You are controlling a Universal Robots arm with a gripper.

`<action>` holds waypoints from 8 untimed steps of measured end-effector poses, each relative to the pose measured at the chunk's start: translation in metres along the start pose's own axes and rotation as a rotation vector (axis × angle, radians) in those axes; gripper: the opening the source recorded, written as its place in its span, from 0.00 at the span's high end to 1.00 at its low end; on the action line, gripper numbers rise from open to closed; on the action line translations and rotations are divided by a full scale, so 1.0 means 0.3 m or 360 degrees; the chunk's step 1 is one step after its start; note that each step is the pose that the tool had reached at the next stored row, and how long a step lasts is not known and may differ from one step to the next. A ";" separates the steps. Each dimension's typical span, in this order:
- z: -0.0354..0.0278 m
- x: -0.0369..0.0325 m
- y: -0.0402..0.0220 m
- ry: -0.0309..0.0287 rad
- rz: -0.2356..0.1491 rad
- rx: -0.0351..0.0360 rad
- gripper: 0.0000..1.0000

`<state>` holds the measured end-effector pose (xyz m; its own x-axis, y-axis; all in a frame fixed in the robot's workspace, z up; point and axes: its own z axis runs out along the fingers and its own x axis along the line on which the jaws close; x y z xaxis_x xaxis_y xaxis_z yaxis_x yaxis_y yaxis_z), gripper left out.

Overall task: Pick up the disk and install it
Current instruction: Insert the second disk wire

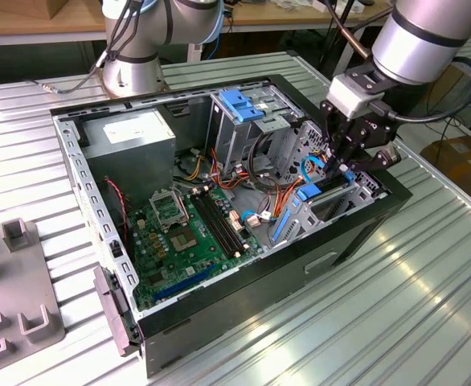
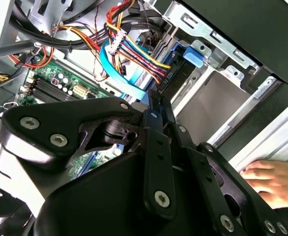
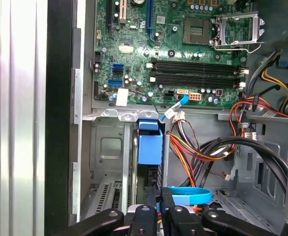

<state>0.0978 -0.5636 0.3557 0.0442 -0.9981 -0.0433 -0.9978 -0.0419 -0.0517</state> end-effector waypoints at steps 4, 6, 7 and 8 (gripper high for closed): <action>0.010 0.007 0.001 -0.00209 0.0001 0.0001 0.84; 0.017 0.013 0.001 -0.00362 0.0002 0.0002 0.84; 0.019 0.015 0.002 -0.00431 0.0003 0.0002 0.84; 0.020 0.017 0.002 -0.00484 0.0003 0.0002 0.84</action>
<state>0.0978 -0.5684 0.3495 0.0437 -0.9963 -0.0738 -0.9978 -0.0399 -0.0530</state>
